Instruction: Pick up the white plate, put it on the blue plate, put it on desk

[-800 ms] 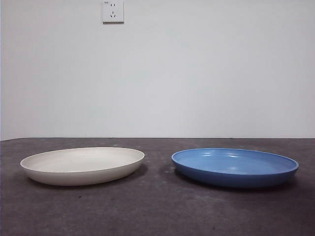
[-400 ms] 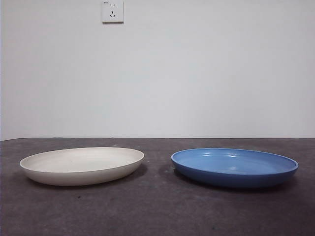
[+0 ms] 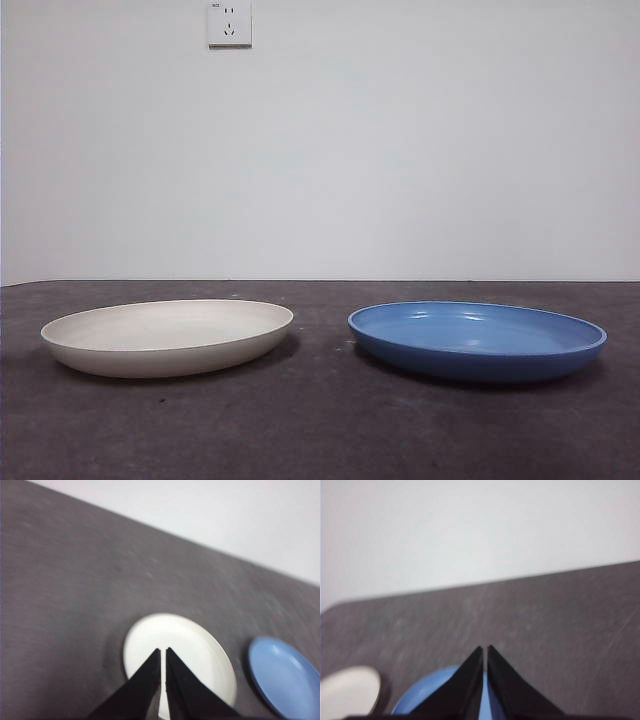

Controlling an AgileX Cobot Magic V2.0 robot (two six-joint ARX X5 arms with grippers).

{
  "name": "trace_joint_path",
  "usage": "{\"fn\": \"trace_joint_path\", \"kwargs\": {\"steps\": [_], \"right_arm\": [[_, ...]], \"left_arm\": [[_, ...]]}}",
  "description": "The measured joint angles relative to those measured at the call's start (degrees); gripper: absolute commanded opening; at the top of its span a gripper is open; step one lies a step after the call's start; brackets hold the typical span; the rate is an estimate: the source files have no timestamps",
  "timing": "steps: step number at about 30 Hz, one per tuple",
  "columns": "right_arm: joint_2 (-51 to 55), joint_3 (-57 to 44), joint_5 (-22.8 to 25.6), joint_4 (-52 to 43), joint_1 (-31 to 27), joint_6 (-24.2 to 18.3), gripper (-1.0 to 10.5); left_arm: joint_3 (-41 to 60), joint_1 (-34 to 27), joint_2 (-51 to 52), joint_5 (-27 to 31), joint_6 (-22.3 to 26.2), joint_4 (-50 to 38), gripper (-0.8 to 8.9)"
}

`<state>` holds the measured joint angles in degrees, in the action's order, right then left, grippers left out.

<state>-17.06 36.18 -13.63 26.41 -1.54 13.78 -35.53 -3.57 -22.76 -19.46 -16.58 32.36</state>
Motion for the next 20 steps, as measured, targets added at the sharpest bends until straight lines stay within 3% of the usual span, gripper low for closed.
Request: {"fn": "trace_joint_path", "kwargs": {"steps": [9, 20], "right_arm": [[-16.04, 15.54, -12.24, 19.08, 0.37, -8.57, 0.1], [-25.92, 19.93, -21.97, 31.45, 7.52, -14.14, 0.1]], "left_arm": [[-14.23, 2.45, -14.03, -9.4, 10.58, 13.88, 0.16], [-19.82, 14.03, -21.14, -10.91, 18.95, 27.28, 0.16]]}}
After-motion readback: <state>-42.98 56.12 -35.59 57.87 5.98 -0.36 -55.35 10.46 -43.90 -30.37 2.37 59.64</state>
